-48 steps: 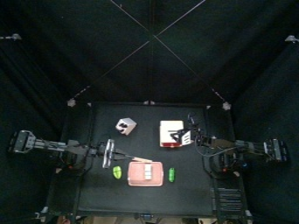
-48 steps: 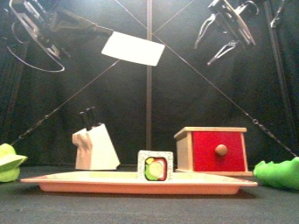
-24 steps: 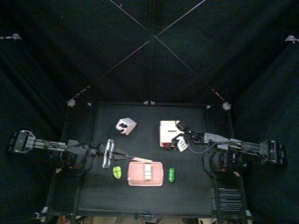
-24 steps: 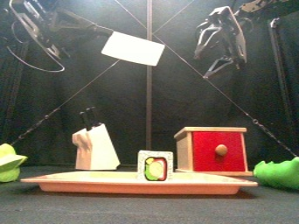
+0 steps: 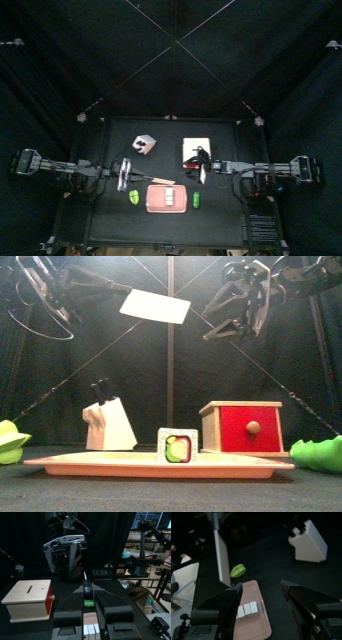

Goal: Grab cleaver with both hands

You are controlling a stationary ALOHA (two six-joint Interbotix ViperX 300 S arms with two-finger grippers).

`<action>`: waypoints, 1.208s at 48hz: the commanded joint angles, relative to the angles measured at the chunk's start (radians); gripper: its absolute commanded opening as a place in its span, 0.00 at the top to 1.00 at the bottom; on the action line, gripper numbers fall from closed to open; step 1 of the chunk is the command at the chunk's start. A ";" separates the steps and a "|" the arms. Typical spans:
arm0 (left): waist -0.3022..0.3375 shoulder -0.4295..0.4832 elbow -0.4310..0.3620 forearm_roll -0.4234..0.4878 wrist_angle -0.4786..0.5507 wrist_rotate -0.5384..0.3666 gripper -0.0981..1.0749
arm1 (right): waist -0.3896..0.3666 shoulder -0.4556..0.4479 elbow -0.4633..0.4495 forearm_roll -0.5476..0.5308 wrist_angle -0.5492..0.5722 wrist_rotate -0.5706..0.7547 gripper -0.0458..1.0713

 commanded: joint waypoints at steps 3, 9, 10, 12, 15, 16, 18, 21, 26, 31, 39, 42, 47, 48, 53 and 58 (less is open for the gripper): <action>0.006 0.028 -0.023 -0.014 -0.028 0.005 0.53 | 0.034 0.026 0.015 -0.120 -0.230 0.003 0.12; 0.008 0.061 -0.032 -0.015 -0.041 0.003 0.53 | 0.032 0.066 0.020 -0.149 -0.351 -0.003 0.12; 0.008 0.064 -0.032 -0.015 -0.043 0.003 0.53 | 0.034 0.071 0.021 -0.150 -0.360 -0.005 0.12; 0.008 0.069 -0.035 -0.015 -0.044 0.003 0.53 | 0.034 0.087 0.021 -0.152 -0.373 -0.005 0.12; 0.009 0.072 -0.037 -0.015 -0.044 0.003 0.53 | 0.035 0.107 0.021 -0.146 -0.377 -0.005 0.12; 0.009 0.072 -0.038 -0.017 -0.046 0.003 0.53 | 0.037 0.114 0.021 -0.146 -0.379 -0.005 0.12; 0.009 0.072 -0.037 -0.015 -0.046 0.003 0.53 | 0.038 0.130 0.023 -0.143 -0.382 -0.005 0.12; 0.009 0.072 -0.037 -0.017 -0.051 0.003 0.53 | 0.040 0.158 0.021 -0.143 -0.390 -0.006 0.12; 0.009 0.072 -0.035 -0.017 -0.054 0.003 0.53 | 0.035 0.190 0.005 -0.127 -0.394 0.003 0.12; 0.009 0.074 -0.032 -0.017 -0.057 0.003 0.53 | 0.038 0.219 -0.009 -0.107 -0.393 0.003 0.12; 0.009 0.072 -0.028 -0.017 -0.061 0.003 0.53 | 0.037 0.241 -0.018 -0.100 -0.393 0.003 0.13; 0.009 0.072 -0.028 -0.017 -0.061 0.003 0.53 | 0.038 0.241 -0.018 -0.100 -0.393 0.003 0.13; 0.011 0.074 -0.028 -0.017 -0.063 0.003 0.53 | 0.043 0.239 -0.018 -0.100 -0.393 0.003 0.13; 0.011 0.072 -0.028 -0.017 -0.063 0.003 0.53 | 0.044 0.239 -0.018 -0.098 -0.391 0.003 0.14; 0.012 0.072 -0.028 -0.017 -0.071 0.003 0.53 | 0.046 0.241 -0.020 -0.100 -0.390 0.005 0.18; 0.012 0.074 -0.025 -0.017 -0.077 0.003 0.53 | 0.046 0.239 -0.020 -0.095 -0.390 0.005 0.26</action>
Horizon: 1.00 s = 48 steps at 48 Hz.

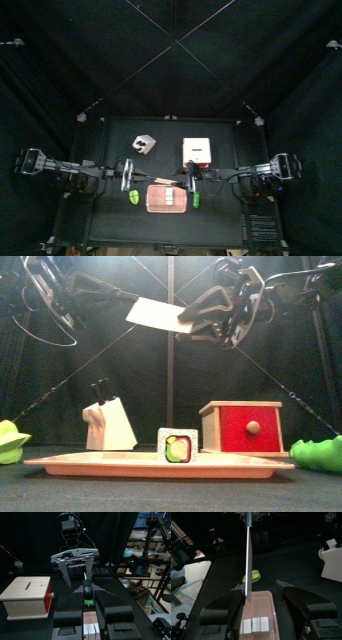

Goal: Grab cleaver with both hands

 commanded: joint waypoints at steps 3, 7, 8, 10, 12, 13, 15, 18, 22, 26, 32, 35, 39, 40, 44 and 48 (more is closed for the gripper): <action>0.003 0.002 -0.017 -0.003 -0.014 0.002 0.53 | 0.002 -0.014 -0.023 0.006 -0.008 0.002 0.31; 0.006 0.002 -0.017 -0.003 -0.015 0.002 0.53 | 0.002 -0.017 -0.023 0.006 -0.006 0.003 0.39; 0.008 0.000 -0.015 -0.003 -0.015 0.002 0.53 | 0.002 -0.018 -0.023 0.006 -0.006 0.003 0.41; 0.008 0.000 -0.014 -0.003 -0.015 0.002 0.53 | 0.002 -0.023 -0.021 0.006 -0.006 0.002 0.45; 0.008 0.000 -0.011 -0.003 -0.014 0.002 0.53 | 0.002 -0.025 -0.020 0.006 -0.006 0.002 0.49; 0.008 0.000 -0.009 -0.003 -0.014 0.002 0.53 | 0.002 -0.026 -0.020 0.006 -0.006 0.002 0.51; 0.008 0.000 -0.003 -0.003 -0.014 0.002 0.53 | 0.003 -0.032 -0.017 0.006 -0.006 0.002 0.54; 0.008 0.000 0.005 -0.003 -0.008 0.000 0.53 | 0.003 -0.040 -0.015 0.006 -0.006 0.002 0.60; 0.006 0.000 0.017 -0.003 -0.003 -0.002 0.53 | 0.003 -0.049 -0.011 0.006 -0.006 0.000 0.65; 0.002 0.000 0.025 -0.002 -0.002 0.000 0.53 | 0.003 -0.058 -0.003 0.006 -0.008 0.000 0.69; -0.002 0.000 0.031 0.000 0.009 0.000 0.53 | 0.003 -0.071 0.009 0.008 -0.011 0.000 0.71; -0.002 0.000 0.031 0.002 0.021 0.000 0.53 | 0.003 -0.072 0.014 0.009 -0.011 0.000 0.72; -0.002 0.000 0.028 0.003 0.037 0.002 0.53 | 0.003 -0.072 0.017 0.008 -0.011 0.000 0.72; -0.003 0.000 0.028 0.003 0.038 0.002 0.53 | 0.003 -0.071 0.017 0.008 -0.011 0.000 0.72; -0.002 0.000 0.026 0.003 0.038 0.002 0.53 | 0.003 -0.064 0.014 0.006 -0.011 0.000 0.72; -0.002 0.000 0.025 0.003 0.040 0.002 0.53 | 0.002 -0.058 0.012 0.006 -0.011 0.000 0.72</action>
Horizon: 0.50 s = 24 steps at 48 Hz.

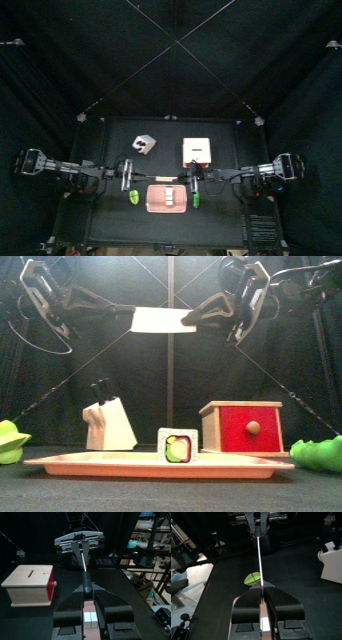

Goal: Grab cleaver with both hands

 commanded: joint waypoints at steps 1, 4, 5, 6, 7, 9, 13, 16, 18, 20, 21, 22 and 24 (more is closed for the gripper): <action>-0.002 -0.003 -0.015 0.003 -0.003 0.003 0.53 | -0.002 -0.017 -0.009 0.000 -0.006 -0.002 0.72; -0.002 -0.003 -0.015 0.005 -0.003 0.005 0.53 | -0.002 -0.015 -0.009 -0.002 -0.006 -0.002 0.72; -0.002 -0.003 -0.015 0.003 -0.003 0.005 0.53 | -0.002 -0.015 -0.009 -0.002 -0.008 -0.002 0.72; -0.002 -0.003 -0.015 0.003 -0.003 0.005 0.53 | -0.002 -0.015 -0.009 0.000 -0.006 -0.002 0.72; -0.002 -0.003 -0.015 0.003 -0.003 0.003 0.53 | -0.003 -0.014 -0.008 0.000 -0.006 -0.002 0.72; -0.002 -0.003 -0.015 0.005 -0.003 0.003 0.53 | -0.005 -0.014 -0.008 -0.002 -0.006 -0.002 0.72; -0.002 -0.003 -0.015 0.003 -0.003 0.005 0.53 | -0.006 -0.014 -0.005 -0.003 -0.006 -0.006 0.72; -0.002 -0.003 -0.017 0.003 -0.003 0.003 0.53 | -0.008 -0.012 -0.003 -0.003 -0.005 -0.006 0.72; -0.002 -0.003 -0.015 0.005 -0.003 0.003 0.53 | -0.008 -0.011 -0.003 -0.002 -0.002 -0.006 0.72; -0.002 -0.003 -0.017 0.003 -0.003 0.005 0.53 | -0.008 -0.009 -0.003 -0.002 0.000 -0.006 0.72; -0.002 -0.003 -0.017 0.003 -0.003 0.005 0.53 | -0.008 -0.009 -0.003 0.000 0.002 -0.006 0.72; -0.002 -0.003 -0.018 0.005 -0.003 0.005 0.53 | -0.008 -0.009 -0.003 -0.002 0.003 -0.006 0.72; -0.003 -0.003 -0.017 0.003 -0.003 0.005 0.53 | -0.008 -0.009 -0.003 -0.002 0.006 -0.006 0.72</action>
